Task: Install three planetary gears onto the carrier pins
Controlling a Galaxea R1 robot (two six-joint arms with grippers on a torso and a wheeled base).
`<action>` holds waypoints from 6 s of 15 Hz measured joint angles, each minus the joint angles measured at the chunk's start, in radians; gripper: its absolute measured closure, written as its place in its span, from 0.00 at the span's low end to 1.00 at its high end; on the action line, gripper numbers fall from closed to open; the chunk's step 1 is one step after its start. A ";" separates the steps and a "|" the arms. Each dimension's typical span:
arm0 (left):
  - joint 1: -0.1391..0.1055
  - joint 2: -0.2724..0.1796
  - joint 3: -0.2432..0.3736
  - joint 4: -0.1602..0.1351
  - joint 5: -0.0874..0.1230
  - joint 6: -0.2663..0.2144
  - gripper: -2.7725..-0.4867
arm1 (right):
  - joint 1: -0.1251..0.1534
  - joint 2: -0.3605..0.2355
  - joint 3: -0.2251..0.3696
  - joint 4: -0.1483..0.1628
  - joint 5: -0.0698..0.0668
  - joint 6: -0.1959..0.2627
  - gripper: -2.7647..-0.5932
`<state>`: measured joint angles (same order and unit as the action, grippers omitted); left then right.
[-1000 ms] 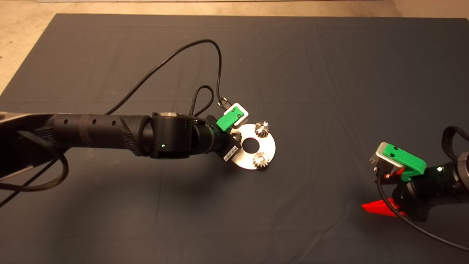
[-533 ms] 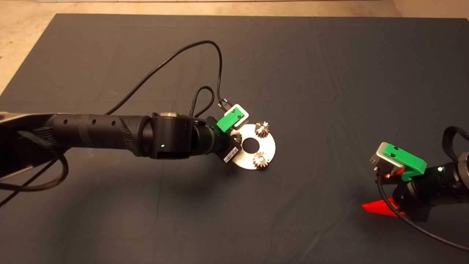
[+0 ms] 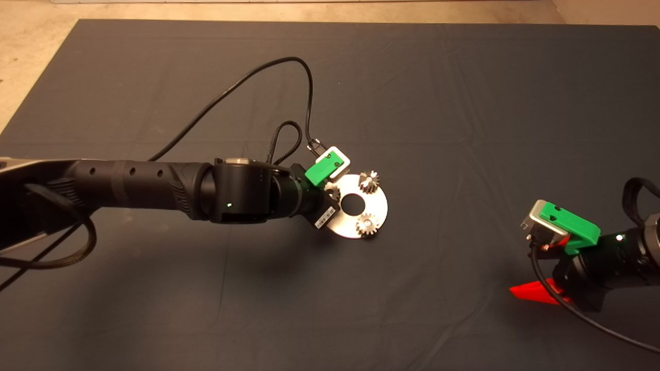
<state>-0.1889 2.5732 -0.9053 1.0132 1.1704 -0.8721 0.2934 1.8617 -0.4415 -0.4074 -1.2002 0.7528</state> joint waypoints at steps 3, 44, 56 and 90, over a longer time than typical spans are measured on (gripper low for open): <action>0.000 0.000 0.003 0.000 0.009 0.002 0.95 | 0.000 0.000 0.000 0.000 0.000 0.000 0.32; -0.037 0.006 -0.027 -0.086 0.023 0.077 0.95 | 0.000 0.003 0.000 0.000 0.003 0.000 0.32; -0.037 0.006 -0.036 -0.086 0.007 0.077 0.95 | 0.000 0.006 0.000 0.000 0.003 0.000 0.32; -0.036 0.006 -0.030 -0.087 0.008 0.073 0.95 | 0.000 0.006 0.000 0.000 0.003 -0.001 0.32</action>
<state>-0.2247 2.5794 -0.9355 0.9260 1.1781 -0.7989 0.2934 1.8674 -0.4415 -0.4074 -1.1974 0.7519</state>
